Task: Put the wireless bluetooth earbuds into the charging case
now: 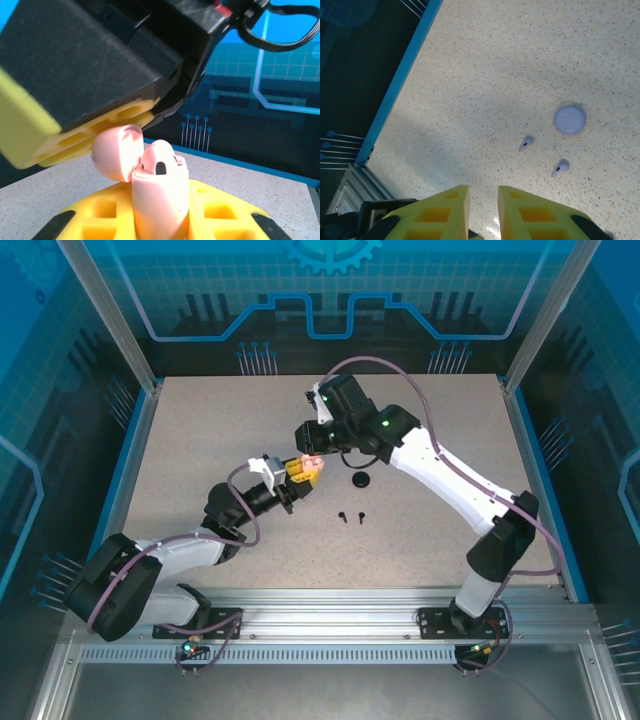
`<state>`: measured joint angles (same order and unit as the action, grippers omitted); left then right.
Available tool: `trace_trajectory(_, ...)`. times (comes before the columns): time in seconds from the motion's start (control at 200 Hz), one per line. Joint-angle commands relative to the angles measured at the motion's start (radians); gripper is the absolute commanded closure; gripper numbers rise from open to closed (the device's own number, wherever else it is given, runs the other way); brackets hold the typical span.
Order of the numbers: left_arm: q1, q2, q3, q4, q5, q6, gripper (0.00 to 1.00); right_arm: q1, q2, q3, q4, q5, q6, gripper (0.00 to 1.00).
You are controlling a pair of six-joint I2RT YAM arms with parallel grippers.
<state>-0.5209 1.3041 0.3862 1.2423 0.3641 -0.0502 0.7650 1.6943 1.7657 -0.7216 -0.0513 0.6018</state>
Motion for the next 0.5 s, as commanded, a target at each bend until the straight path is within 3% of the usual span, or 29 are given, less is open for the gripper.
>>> trace_trajectory(0.0, 0.006, -0.019, 0.012, 0.046, -0.067, 0.008, 1.0, 0.034, -0.136, -0.104, -0.041, 0.002, 0.029, 0.78)
trace_trajectory(0.155, 0.004, -0.002, -0.013, 0.086, -0.07, -0.038, 1.0, 0.017, -0.292, -0.219, 0.034, 0.122, 0.101, 0.72)
trace_trajectory(0.255, 0.006, -0.01, -0.032, 0.081, -0.098, -0.06, 1.0, -0.008, -0.366, -0.273, 0.066, 0.183, 0.147, 0.55)
trace_trajectory(0.495, 0.011, -0.064, -0.053, -0.086, -0.247, -0.166, 1.0, -0.01, -0.514, -0.444, 0.111, 0.268, 0.23, 0.4)
